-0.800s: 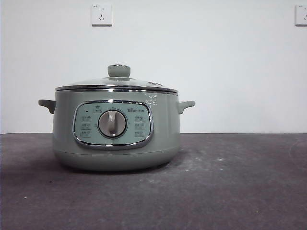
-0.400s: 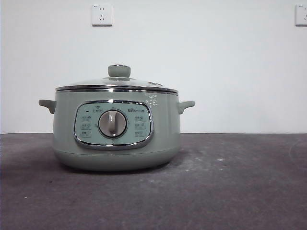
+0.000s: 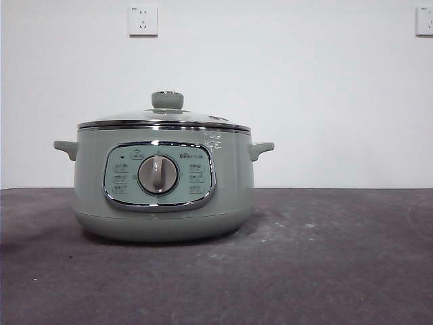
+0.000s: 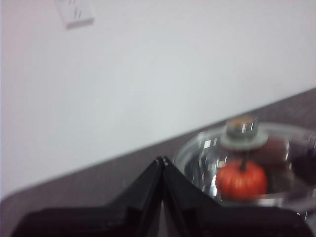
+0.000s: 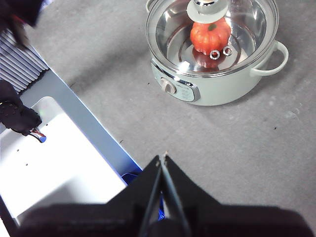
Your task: Pick up the pumpkin,open the lid,put the pumpkin in the pot,close the lid
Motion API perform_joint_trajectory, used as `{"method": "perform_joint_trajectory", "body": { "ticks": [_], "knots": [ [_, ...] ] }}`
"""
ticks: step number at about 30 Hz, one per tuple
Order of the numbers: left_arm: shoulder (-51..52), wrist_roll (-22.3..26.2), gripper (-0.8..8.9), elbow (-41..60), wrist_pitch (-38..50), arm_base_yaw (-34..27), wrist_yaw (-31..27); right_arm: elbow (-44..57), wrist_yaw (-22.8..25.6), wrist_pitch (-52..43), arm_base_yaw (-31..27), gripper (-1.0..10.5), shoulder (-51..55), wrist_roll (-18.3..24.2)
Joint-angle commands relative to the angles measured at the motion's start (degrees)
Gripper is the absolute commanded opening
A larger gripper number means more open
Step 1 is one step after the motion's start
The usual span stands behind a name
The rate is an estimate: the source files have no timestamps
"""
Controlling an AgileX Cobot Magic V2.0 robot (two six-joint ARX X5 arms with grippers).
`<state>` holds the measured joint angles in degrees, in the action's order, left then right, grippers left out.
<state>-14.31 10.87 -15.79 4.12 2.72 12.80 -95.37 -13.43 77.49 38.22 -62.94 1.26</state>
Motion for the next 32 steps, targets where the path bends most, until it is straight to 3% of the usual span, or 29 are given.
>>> {"method": "perform_joint_trajectory", "body": {
  "ticks": [1,8,13,25,32],
  "knots": [
    [2.7,-0.8,-0.03,4.8,0.9,-0.2,-2.3,0.0,0.0,0.6,0.1,0.0,0.1,-0.3],
    [8.7,-3.3,-0.03,13.3,1.0,-0.2,-8.3,0.0,0.0,0.6,0.1,0.0,0.1,-0.3],
    [11.1,-3.4,-0.03,15.6,-0.9,-0.2,-8.4,0.0,0.0,0.6,0.1,0.0,0.2,-0.3],
    [14.2,-4.2,-0.03,15.6,-14.9,-0.2,-8.1,0.0,0.0,0.6,0.1,0.0,0.4,-0.3],
    [14.2,-5.3,-0.03,15.6,-14.5,-0.2,-8.1,0.0,0.0,0.6,0.1,0.0,0.4,-0.3]
  ]
}}
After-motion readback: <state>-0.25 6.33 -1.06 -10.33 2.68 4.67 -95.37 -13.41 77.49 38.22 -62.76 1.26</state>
